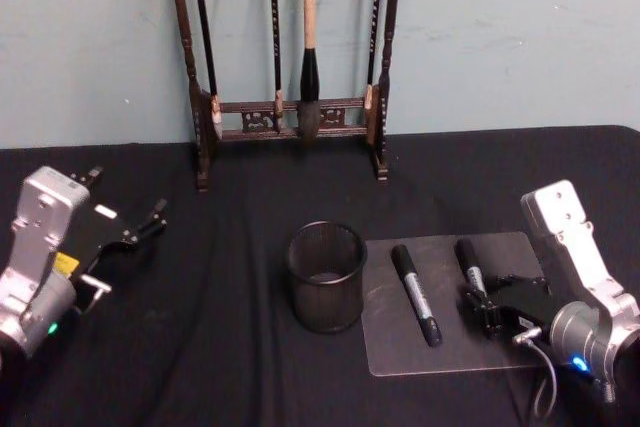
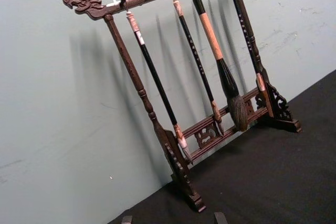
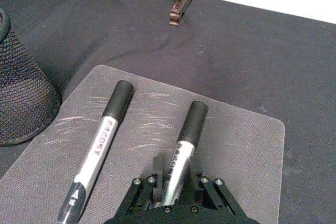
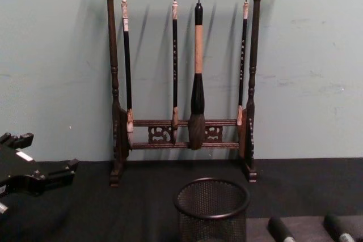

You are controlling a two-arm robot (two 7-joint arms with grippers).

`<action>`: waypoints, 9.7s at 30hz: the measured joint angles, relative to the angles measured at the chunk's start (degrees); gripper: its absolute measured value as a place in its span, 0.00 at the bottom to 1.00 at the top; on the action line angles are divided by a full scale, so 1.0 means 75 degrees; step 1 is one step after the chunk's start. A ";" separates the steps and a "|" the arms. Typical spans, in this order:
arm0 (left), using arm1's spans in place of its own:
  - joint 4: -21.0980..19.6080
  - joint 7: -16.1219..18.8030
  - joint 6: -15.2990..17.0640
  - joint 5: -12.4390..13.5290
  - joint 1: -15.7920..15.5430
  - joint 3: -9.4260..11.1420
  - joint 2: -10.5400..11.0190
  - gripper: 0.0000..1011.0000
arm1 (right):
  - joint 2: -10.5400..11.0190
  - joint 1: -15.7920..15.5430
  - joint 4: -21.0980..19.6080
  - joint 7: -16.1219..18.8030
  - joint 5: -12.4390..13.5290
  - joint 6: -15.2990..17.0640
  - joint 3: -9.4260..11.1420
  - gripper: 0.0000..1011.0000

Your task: Pick up the water-based marker from the table and place it into the pen holder.

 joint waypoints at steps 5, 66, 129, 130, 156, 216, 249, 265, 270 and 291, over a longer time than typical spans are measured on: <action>0.0000 0.0000 0.0000 0.0000 0.0000 0.0000 0.0000 1.00 | 0.0000 0.0000 0.0000 0.0000 0.0005 -0.0001 0.0000 0.20; 0.0000 0.0000 0.0000 0.0000 0.0000 0.0000 0.0000 1.00 | -0.0355 0.1469 0.1600 0.3038 0.1103 -0.5338 -0.0218 0.19; 0.0000 0.0000 0.0000 0.0000 0.0000 0.0000 0.0000 1.00 | -0.1066 0.2523 0.3288 0.3825 0.1605 -0.5273 -0.1972 0.19; -0.0001 0.0000 0.0000 0.0000 0.0000 0.0000 0.0000 1.00 | -0.1070 0.2519 0.3296 0.3819 0.1597 -0.5271 -0.1975 0.19; 0.0000 0.0000 0.0000 0.0000 0.0000 0.0000 0.0000 1.00 | -0.1087 0.2469 0.3328 0.3654 0.1444 -0.5270 -0.1994 0.30; 0.0000 0.0000 0.0000 0.0000 0.0000 0.0000 0.0000 1.00 | -0.0327 0.1786 0.2107 0.2784 0.1607 -0.4947 -0.0981 0.99; 0.0000 0.0000 0.0000 0.0000 0.0000 0.0000 0.0000 1.00 | 0.0371 0.1396 0.1166 0.1738 0.0830 -0.1899 -0.1089 0.99; 0.0000 0.0000 0.0000 0.0000 -0.0001 0.0000 0.0000 1.00 | 0.0468 0.1604 0.1034 0.1649 0.0285 -0.0725 -0.1460 0.99; 0.0000 0.0000 0.0000 0.0000 -0.0001 0.0000 0.0000 1.00 | 0.0429 0.1596 0.1007 0.1644 0.0190 -0.0561 -0.1481 0.99; 0.0000 0.0000 0.0000 0.0000 -0.0001 0.0000 0.0000 1.00 | 0.0280 0.1587 0.1115 0.1806 -0.0034 -0.0288 -0.1470 0.99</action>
